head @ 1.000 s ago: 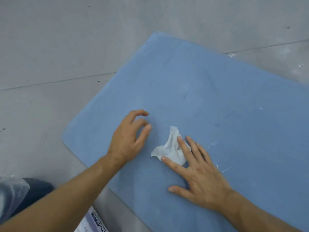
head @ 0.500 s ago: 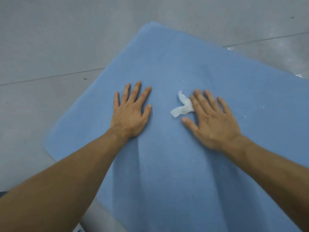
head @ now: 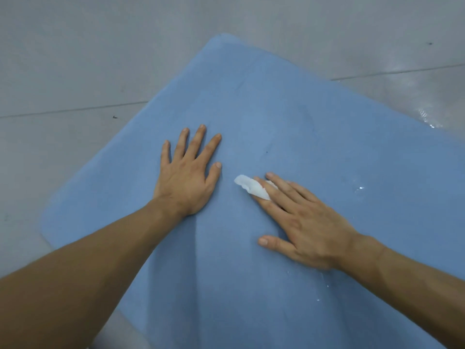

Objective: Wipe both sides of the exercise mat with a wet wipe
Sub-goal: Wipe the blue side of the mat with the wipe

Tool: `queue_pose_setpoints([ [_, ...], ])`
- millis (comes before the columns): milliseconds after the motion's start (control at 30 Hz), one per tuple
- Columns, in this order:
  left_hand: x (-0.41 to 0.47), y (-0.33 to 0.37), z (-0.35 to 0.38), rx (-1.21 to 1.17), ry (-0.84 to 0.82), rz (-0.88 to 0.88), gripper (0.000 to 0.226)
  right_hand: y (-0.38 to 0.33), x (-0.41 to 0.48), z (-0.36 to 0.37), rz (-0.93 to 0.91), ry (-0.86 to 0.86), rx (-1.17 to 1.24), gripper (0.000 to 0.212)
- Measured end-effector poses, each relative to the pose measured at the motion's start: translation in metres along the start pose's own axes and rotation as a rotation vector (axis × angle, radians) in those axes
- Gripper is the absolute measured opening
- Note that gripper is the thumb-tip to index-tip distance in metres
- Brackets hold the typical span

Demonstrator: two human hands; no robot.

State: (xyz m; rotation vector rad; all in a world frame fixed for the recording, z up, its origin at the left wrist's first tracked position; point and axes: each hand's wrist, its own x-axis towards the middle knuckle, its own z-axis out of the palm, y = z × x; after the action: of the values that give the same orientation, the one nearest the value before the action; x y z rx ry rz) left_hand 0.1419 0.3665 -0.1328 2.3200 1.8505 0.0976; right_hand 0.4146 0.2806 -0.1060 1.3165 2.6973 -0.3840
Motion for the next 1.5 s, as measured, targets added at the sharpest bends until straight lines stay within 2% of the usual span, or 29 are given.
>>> queue_pose_setpoints([
  [133,0.0,-0.001,0.0,0.009,0.0,0.005,0.065,0.021,0.015,-0.007,0.039,0.01,-0.063,0.083],
  [300,0.0,-0.003,0.0,0.006,-0.002,0.044,0.063,0.076,0.056,-0.024,0.349,0.054,-0.002,0.088],
  [400,0.0,-0.003,0.0,0.012,-0.006,0.065,0.063,0.089,0.065,-0.028,0.407,0.061,0.049,0.091],
  [500,0.0,-0.004,0.0,0.024,-0.017,0.065,0.063,0.064,0.057,-0.029,0.224,0.002,0.09,0.086],
  [633,0.001,-0.004,-0.001,0.018,-0.016,0.059,0.064,0.025,0.022,-0.014,-0.112,-0.04,-0.032,0.083],
  [733,0.001,-0.004,-0.002,0.025,-0.018,0.063,0.064,0.034,0.015,-0.009,-0.148,-0.032,-0.069,0.079],
  [833,0.001,-0.005,-0.002,0.023,-0.026,0.068,0.064,0.059,0.029,-0.015,-0.007,0.012,-0.074,0.077],
  [1000,0.001,-0.004,-0.003,0.015,-0.038,0.072,0.062,0.118,0.054,-0.033,0.345,0.054,-0.075,0.083],
  [1133,0.0,-0.005,-0.003,0.01,-0.033,0.076,0.062,0.171,0.071,-0.046,0.646,0.037,0.028,0.083],
  [1200,0.001,-0.005,-0.003,0.011,-0.036,0.075,0.062,0.183,0.076,-0.05,0.697,0.025,0.11,0.081],
  [1300,0.002,-0.004,-0.003,0.012,-0.034,0.073,0.062,0.168,0.088,-0.048,0.593,0.037,0.168,0.082],
  [1400,0.003,-0.004,-0.003,0.006,-0.037,0.072,0.062,0.124,0.09,-0.039,0.348,0.029,0.159,0.086],
  [1500,0.003,-0.004,-0.002,0.006,-0.038,0.065,0.062,0.083,0.07,-0.029,0.095,0.027,0.055,0.08],
])
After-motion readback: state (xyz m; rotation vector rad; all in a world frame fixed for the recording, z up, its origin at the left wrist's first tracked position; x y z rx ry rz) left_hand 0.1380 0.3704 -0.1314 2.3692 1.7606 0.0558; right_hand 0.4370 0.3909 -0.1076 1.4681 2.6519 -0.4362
